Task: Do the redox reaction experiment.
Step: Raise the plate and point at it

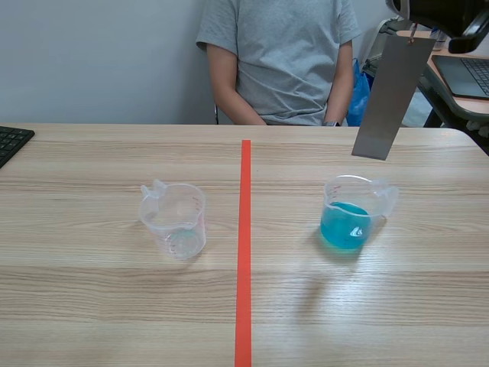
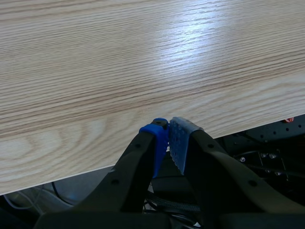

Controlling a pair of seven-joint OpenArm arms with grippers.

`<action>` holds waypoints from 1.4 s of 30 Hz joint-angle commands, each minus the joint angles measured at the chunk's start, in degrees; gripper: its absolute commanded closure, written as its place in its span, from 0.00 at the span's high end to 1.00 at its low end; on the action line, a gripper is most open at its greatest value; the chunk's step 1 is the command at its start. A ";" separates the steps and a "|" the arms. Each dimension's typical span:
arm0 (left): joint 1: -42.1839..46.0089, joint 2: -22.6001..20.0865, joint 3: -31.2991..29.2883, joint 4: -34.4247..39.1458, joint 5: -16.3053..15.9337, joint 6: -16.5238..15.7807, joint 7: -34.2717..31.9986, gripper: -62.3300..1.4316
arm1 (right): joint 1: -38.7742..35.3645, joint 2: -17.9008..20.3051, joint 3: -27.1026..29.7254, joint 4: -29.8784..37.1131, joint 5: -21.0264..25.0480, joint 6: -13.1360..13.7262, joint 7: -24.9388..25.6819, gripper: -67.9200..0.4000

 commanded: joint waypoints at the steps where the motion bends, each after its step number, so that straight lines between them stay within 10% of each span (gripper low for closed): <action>1: 0.02 -0.33 -0.42 0.42 -0.37 -0.13 -0.81 0.10 | 1.29 1.09 0.96 0.83 1.01 0.33 0.68 0.02; 13: 0.07 -2.14 -0.42 0.94 -0.37 -0.66 -2.23 0.10 | 1.29 1.07 0.96 0.83 1.03 0.33 0.70 0.02; 31: -8.55 -27.80 0.50 15.19 -11.45 -13.88 -5.95 0.10 | 1.29 1.07 0.96 0.83 1.25 0.33 0.70 0.02; 42: -37.62 -29.33 23.54 15.26 -15.65 -13.29 -1.07 0.10 | 1.29 1.07 0.96 0.83 1.25 0.33 0.68 0.02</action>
